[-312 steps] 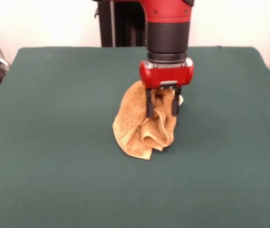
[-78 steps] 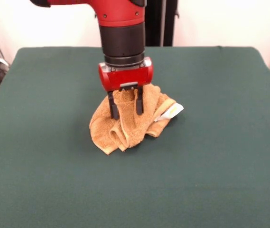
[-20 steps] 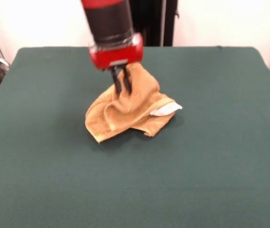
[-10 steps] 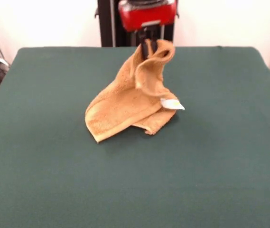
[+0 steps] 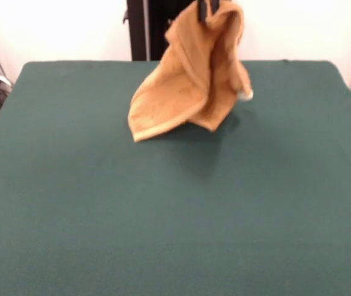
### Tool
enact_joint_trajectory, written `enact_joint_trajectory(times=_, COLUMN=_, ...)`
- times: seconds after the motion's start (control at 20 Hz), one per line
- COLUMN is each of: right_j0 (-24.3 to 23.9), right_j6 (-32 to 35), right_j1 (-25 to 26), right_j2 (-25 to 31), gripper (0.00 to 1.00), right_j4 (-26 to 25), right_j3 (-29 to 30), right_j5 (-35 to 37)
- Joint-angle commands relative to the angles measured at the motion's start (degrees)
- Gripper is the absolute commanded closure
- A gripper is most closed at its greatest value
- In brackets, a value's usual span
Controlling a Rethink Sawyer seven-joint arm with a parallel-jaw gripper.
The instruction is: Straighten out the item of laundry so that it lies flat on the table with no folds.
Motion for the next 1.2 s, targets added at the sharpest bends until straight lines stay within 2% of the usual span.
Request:
enact_joint_trajectory(times=0.05, right_j0=2.0, right_j6=5.0, right_j1=-13.5, right_j2=-3.3, gripper=1.0, right_j4=7.0, right_j3=9.1, right_j5=14.9)
enact_joint_trajectory(times=0.2, right_j0=1.4, right_j6=0.6, right_j1=-18.0, right_j2=-3.9, gripper=1.0, right_j4=7.6, right_j3=9.0, right_j5=21.0)
enact_joint_trajectory(times=0.5, right_j0=0.9, right_j6=-3.7, right_j1=-25.3, right_j2=-6.6, gripper=1.0, right_j4=8.1, right_j3=7.7, right_j5=29.3)
enact_joint_trajectory(times=0.75, right_j0=1.2, right_j6=-2.1, right_j1=-26.6, right_j2=-7.9, gripper=1.0, right_j4=5.7, right_j3=5.3, right_j5=30.4)
enact_joint_trajectory(times=0.8, right_j0=1.4, right_j6=-1.7, right_j1=-26.4, right_j2=-8.0, gripper=0.0, right_j4=5.1, right_j3=5.0, right_j5=30.1)
enact_joint_trajectory(times=1.0, right_j0=1.9, right_j6=0.6, right_j1=-26.0, right_j2=-9.3, gripper=0.0, right_j4=8.3, right_j3=7.1, right_j5=22.1)
enact_joint_trajectory(times=1.2, right_j0=2.3, right_j6=0.8, right_j1=-25.1, right_j2=-8.1, gripper=0.0, right_j4=5.4, right_j3=4.7, right_j5=21.7)
